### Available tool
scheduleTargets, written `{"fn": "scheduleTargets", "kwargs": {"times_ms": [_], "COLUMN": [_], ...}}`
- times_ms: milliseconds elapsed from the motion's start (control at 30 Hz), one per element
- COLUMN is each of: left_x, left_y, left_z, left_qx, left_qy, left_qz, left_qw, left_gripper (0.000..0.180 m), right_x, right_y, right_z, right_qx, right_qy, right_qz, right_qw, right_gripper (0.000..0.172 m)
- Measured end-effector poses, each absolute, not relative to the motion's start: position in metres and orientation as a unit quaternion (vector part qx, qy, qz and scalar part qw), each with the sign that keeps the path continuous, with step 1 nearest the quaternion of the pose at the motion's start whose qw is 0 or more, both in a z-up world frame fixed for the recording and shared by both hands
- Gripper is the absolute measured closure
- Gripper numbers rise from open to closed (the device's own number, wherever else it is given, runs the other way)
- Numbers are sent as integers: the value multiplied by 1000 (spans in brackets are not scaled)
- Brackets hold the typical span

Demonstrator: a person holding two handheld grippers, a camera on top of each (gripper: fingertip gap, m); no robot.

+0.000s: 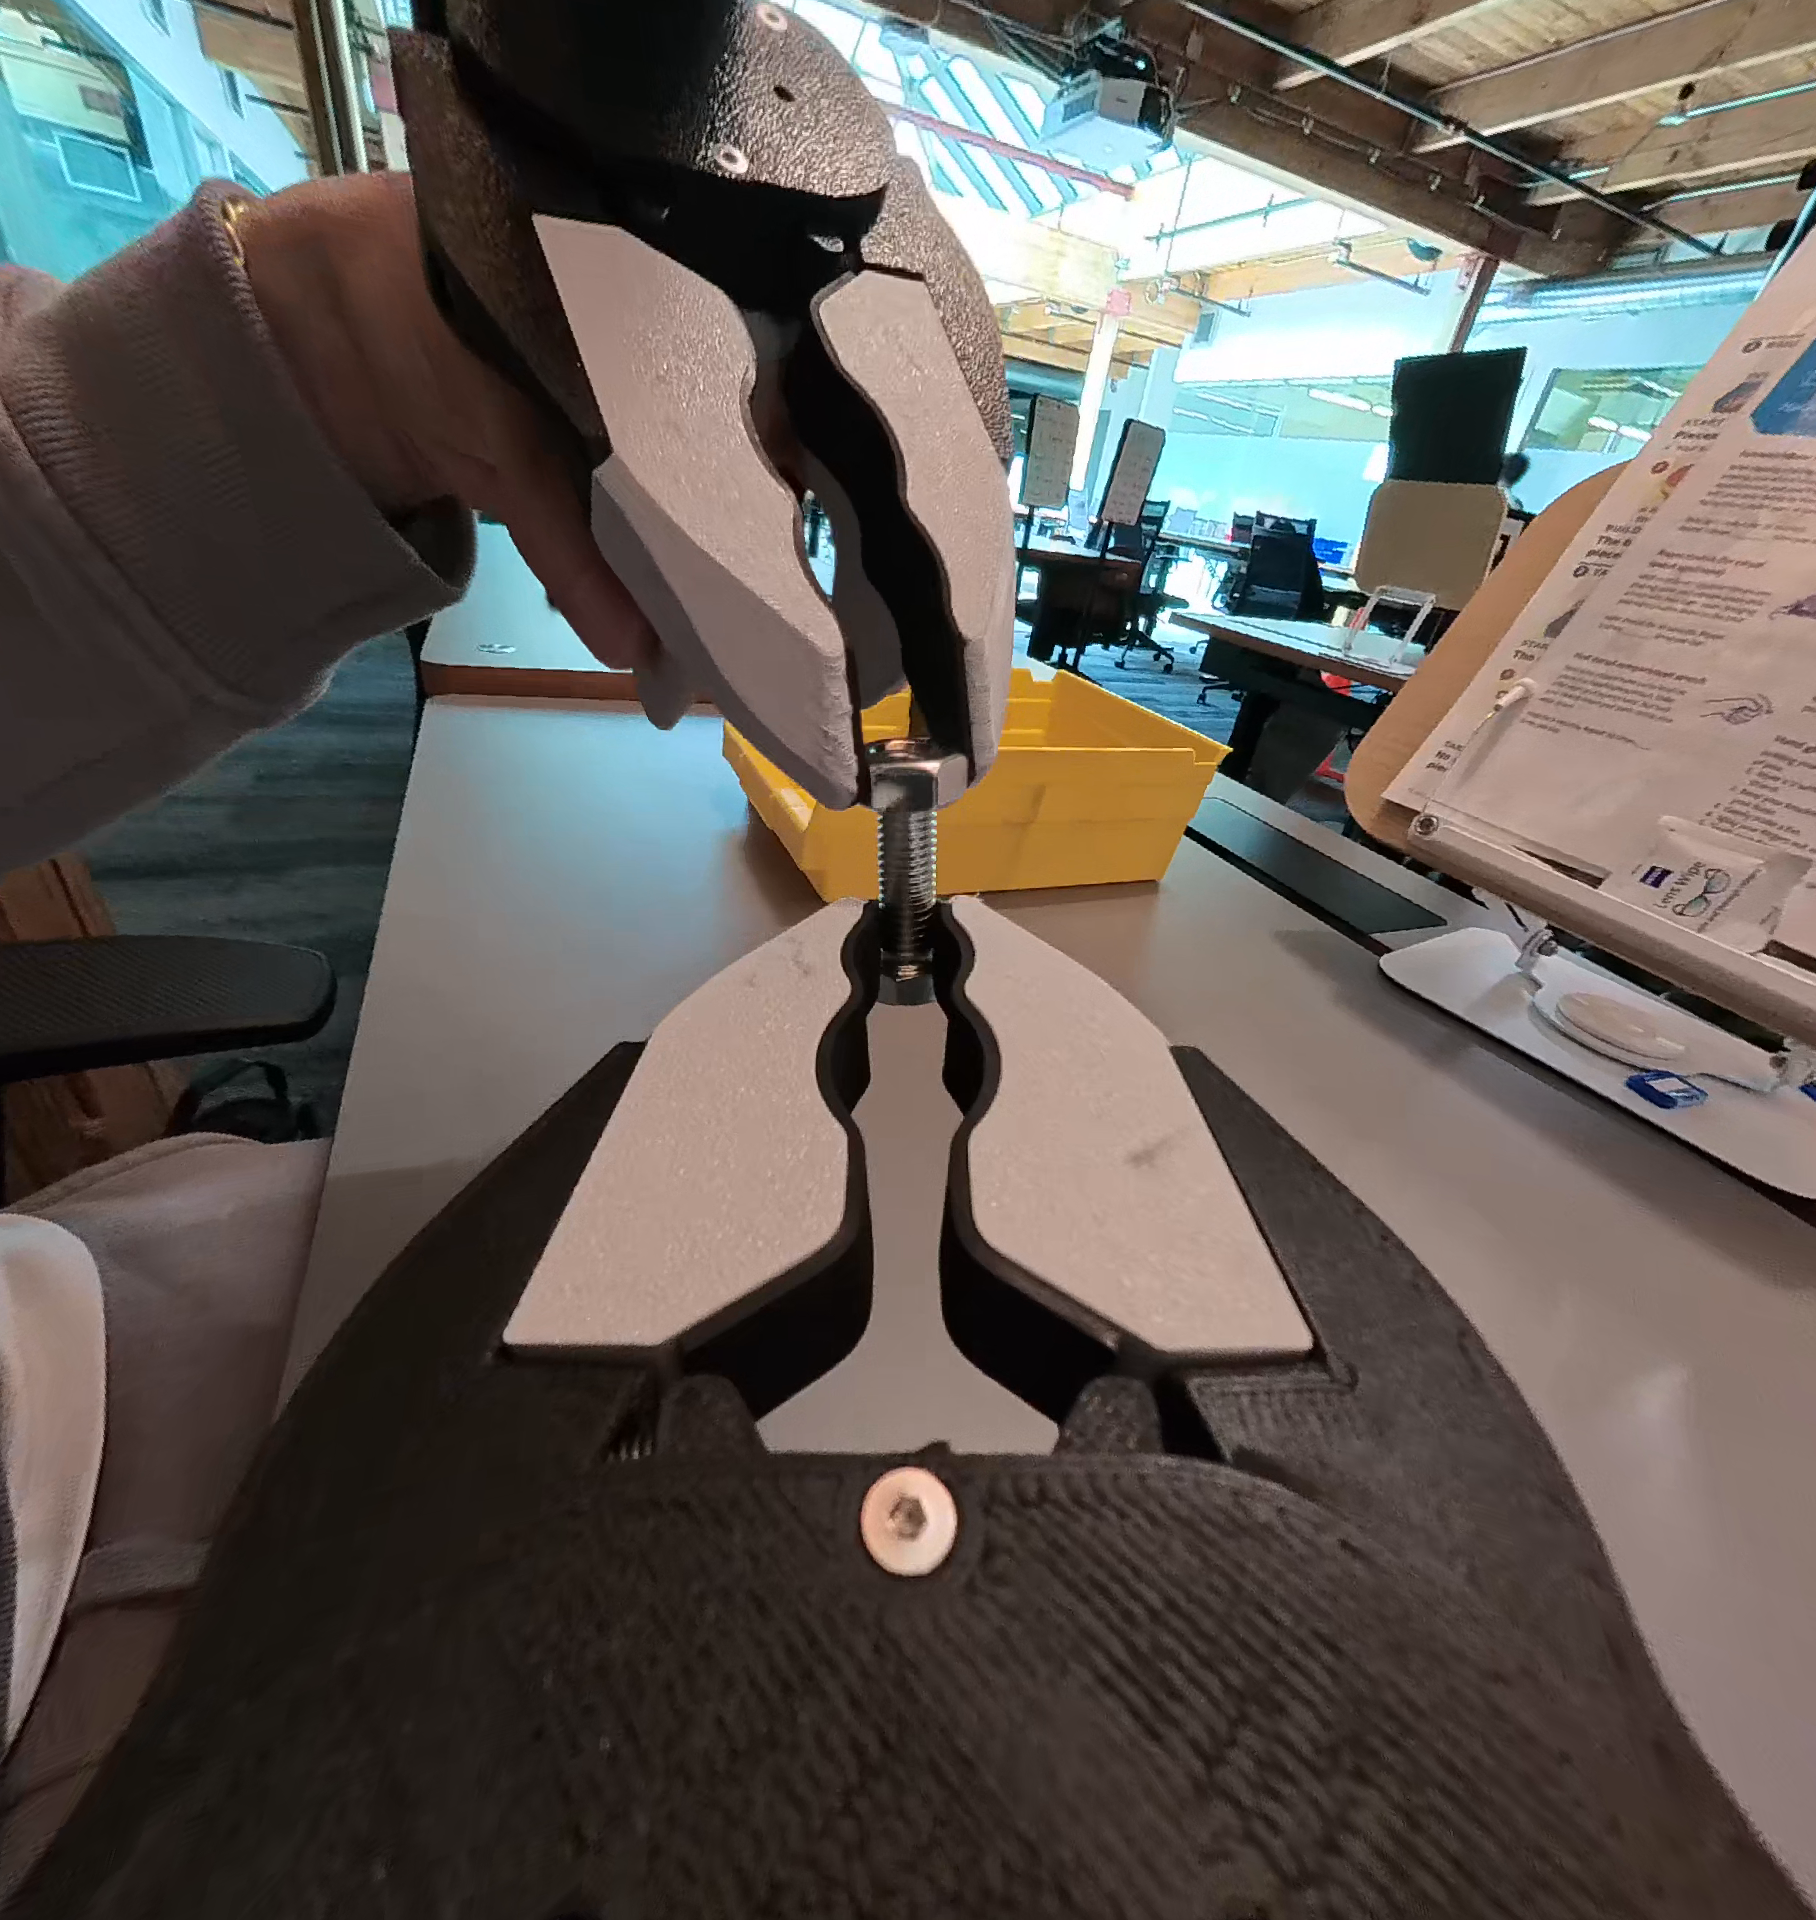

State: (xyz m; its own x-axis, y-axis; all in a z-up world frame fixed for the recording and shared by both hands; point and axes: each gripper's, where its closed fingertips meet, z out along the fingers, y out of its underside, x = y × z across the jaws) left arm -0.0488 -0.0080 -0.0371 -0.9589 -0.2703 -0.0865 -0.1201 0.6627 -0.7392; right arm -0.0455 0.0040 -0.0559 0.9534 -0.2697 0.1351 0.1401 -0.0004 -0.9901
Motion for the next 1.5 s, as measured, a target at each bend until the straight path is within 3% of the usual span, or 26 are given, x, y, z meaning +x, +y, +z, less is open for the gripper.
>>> {"fn": "scheduleTargets", "kwargs": {"times_ms": [667, 1133, 1500], "left_x": [-49, -46, -51], "left_y": [4, -6, 7], "left_z": [-55, -47, -60], "left_qx": [-119, -109, -113], "left_qy": [947, 922, 957], "left_qz": [-291, -365, -261], "left_qw": [62, 68, 60], "left_gripper": [164, 164, 164], "right_x": [-45, -43, -44], "right_y": [12, 6, 14], "right_z": [-73, -65, -79], "right_qx": [-725, -694, -738], "right_qy": [35, 61, 29], "right_qz": [-160, -108, -169], "right_qw": [669, 709, 653], "right_gripper": [162, 163, 163]}}
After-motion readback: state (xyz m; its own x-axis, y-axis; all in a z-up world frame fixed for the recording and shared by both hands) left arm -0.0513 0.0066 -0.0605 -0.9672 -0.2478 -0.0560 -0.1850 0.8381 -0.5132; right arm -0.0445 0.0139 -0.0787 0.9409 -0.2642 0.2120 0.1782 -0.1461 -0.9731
